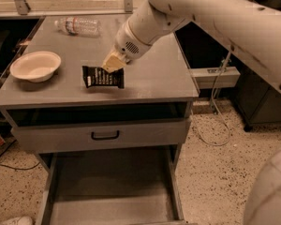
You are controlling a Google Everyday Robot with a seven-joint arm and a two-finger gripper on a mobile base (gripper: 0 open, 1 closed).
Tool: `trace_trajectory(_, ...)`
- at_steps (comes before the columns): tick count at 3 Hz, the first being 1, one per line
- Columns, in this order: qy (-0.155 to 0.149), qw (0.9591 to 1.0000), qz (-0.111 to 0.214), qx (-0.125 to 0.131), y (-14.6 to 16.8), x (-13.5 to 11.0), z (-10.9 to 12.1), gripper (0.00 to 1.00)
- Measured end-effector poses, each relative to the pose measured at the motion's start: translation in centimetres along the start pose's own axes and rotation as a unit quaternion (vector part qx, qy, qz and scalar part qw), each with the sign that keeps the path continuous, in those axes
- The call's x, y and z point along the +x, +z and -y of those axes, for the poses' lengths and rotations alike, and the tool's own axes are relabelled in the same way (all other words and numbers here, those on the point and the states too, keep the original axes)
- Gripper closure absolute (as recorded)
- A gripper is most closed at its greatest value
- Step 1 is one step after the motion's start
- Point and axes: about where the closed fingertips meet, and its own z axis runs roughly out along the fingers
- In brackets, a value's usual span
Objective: Pick rxbar chocolate from middle drawer and place on counter
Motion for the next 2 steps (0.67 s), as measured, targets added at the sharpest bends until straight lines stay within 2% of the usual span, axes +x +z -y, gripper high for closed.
trace_trajectory(1,-0.005,0.9993,-0.015,-0.034,3.39,0.8,0.63,1.0)
trace_trajectory(2,-0.004,0.9993,-0.015,-0.034,3.43,0.81,0.64,1.0)
